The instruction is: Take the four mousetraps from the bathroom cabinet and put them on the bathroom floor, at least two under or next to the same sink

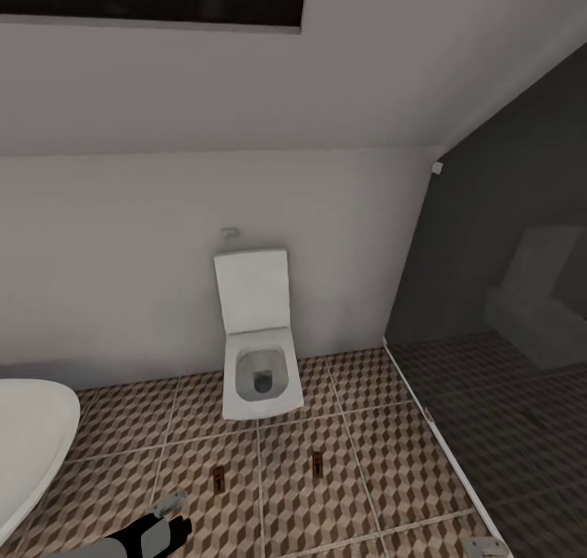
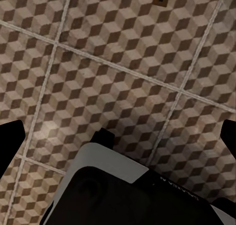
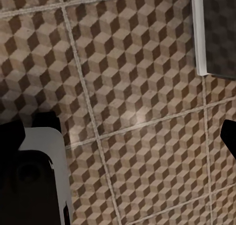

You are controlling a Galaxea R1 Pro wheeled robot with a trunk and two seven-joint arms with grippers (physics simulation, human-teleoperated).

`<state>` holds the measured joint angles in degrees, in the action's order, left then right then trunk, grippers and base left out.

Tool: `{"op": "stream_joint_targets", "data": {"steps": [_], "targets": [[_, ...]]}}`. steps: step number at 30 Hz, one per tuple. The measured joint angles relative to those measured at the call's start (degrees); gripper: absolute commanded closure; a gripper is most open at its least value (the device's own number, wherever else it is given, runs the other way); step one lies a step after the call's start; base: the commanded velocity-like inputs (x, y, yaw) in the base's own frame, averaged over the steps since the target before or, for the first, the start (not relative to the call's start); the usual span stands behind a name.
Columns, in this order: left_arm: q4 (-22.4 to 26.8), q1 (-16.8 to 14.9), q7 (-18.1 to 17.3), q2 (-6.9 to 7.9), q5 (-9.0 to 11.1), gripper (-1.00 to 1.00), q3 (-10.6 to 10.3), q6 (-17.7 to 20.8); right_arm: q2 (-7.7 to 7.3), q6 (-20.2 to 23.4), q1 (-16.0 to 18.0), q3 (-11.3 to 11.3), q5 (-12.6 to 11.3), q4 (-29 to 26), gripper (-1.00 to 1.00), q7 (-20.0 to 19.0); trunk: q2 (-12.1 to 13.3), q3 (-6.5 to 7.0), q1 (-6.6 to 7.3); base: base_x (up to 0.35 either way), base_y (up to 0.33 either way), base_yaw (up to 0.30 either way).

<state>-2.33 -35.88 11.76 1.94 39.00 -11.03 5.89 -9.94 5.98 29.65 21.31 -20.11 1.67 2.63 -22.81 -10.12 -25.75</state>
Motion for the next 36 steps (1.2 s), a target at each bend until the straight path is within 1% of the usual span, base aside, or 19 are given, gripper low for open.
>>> {"op": "stream_joint_targets", "data": {"steps": [36], "targets": [[0.0,0.0,0.0,0.00,0.0,-1.00,0.0,0.0,0.00,0.0,0.0,0.0,0.0,0.0,-1.00,0.1,0.0,3.29,0.00,0.000,0.000,0.000]]}}
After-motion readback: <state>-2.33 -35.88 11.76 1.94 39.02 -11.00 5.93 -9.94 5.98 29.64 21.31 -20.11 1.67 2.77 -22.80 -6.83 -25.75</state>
